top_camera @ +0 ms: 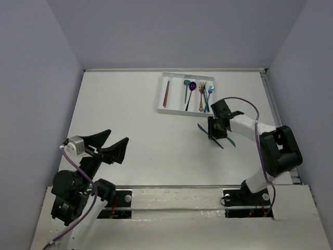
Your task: Sort the eating utensils into containers
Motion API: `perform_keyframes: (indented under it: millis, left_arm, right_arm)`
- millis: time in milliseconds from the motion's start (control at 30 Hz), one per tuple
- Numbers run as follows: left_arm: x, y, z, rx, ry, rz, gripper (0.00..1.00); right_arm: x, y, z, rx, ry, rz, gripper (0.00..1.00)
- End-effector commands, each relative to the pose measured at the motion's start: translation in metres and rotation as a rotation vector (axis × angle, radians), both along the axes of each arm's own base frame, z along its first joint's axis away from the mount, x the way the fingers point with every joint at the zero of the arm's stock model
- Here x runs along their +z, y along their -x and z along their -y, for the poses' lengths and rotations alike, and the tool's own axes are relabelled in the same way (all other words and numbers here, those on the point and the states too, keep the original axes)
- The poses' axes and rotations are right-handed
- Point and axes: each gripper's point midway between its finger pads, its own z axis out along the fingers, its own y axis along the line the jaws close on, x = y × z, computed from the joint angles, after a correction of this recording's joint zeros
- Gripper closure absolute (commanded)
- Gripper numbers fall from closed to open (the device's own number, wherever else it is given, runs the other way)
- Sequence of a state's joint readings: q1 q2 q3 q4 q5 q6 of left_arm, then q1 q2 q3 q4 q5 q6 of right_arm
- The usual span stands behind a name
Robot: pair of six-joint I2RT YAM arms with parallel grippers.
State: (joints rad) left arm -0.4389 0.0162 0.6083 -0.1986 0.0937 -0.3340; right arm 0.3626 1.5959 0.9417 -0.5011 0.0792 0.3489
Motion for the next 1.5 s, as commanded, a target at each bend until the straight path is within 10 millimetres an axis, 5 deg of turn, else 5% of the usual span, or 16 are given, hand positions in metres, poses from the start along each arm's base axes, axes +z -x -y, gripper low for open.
perform_keyframes:
  millis: [0, 500, 733, 1000, 1167, 1233, 1267, 1467]
  left_arm:
    - [0.015, 0.004, 0.0, -0.007, 0.018, 0.055, 0.01]
    - [0.015, 0.004, 0.0, -0.008, 0.017, 0.054, 0.01]
    - [0.014, 0.003, 0.001, -0.013, 0.015, 0.052, 0.01]
    - [0.013, 0.001, 0.002, -0.011, 0.01, 0.041, 0.01]
    - [0.01, -0.003, 0.004, -0.012, 0.0, 0.024, 0.01]
    - [0.008, -0.005, 0.005, -0.012, -0.004, 0.017, 0.01]
    - [0.008, -0.005, 0.005, -0.012, -0.005, 0.014, 0.01]
    - [0.004, -0.01, 0.007, -0.011, -0.018, -0.003, 0.01]
  right_arm:
    - [-0.001, -0.005, -0.004, 0.035, 0.022, -0.018, 0.52]
    - [-0.037, 0.054, -0.061, 0.181, 0.115, -0.127, 0.89]
    - [-0.01, 0.066, -0.103, 0.264, 0.026, -0.076, 1.0]
    - [0.082, 0.01, -0.178, 0.34, -0.242, 0.223, 1.0]
    - [0.122, -0.06, -0.223, 0.303, -0.291, 0.437, 1.0]
    - [0.114, -0.084, -0.23, 0.275, -0.261, 0.454, 1.0]
    - [0.135, -0.1, -0.242, 0.266, -0.289, 0.508, 1.0]
    - [0.152, -0.17, -0.238, 0.117, -0.361, 0.598, 1.0]
